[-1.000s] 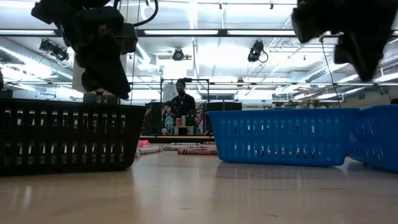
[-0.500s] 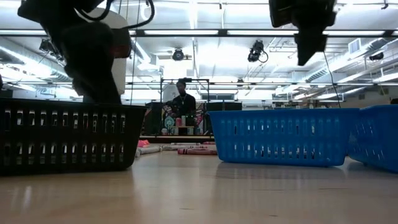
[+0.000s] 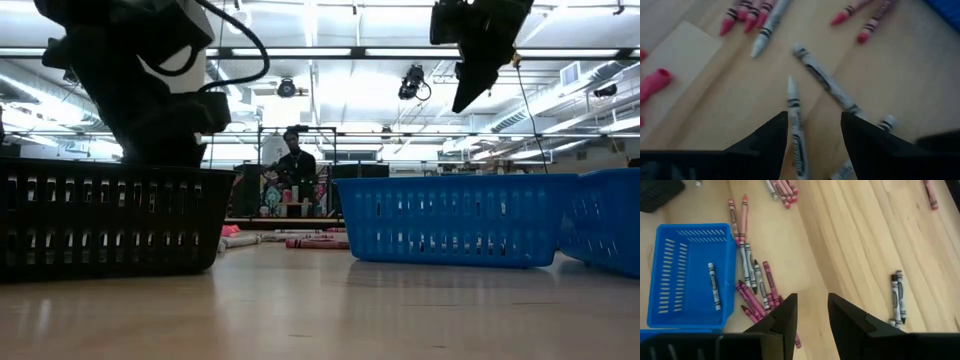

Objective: Sort crayons
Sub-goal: Put the white crayon into the left blue bin

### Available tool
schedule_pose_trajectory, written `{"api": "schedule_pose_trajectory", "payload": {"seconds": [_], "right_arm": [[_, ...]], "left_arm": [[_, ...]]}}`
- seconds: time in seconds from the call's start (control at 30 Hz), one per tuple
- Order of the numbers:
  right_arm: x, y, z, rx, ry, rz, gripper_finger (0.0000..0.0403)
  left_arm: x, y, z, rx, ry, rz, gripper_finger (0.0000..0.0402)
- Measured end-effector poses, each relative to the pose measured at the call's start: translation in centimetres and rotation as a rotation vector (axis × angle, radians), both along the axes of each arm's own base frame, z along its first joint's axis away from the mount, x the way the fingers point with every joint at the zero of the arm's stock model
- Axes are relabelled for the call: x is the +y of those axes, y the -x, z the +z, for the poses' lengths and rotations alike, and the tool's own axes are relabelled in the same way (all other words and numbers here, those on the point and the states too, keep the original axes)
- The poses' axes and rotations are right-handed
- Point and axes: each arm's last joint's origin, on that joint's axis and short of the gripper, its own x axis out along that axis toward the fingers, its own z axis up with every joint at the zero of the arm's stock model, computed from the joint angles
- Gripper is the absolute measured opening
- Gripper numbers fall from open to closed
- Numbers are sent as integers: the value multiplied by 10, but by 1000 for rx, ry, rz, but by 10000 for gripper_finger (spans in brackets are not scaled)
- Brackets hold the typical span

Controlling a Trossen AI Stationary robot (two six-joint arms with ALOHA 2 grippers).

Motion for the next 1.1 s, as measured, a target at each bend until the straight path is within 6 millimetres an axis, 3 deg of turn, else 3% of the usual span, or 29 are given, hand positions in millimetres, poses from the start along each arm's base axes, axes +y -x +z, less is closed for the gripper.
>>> {"api": "schedule_pose_trajectory", "payload": {"seconds": [0.57, 0.73, 1.0, 1.1], "right_arm": [[0, 2, 5, -36, -5, 27, 116], [0, 1, 5, -45, -1, 31, 116], [0, 1, 5, -52, -8, 32, 116], [0, 1, 5, -52, -9, 31, 116]], "left_arm": [[4, -3, -21, 79, -49, 55, 187], [5, -3, -19, 68, -40, 57, 140], [6, 0, -20, 83, -3, 137, 18], [6, 1, -21, 79, 14, 164, 15]]}}
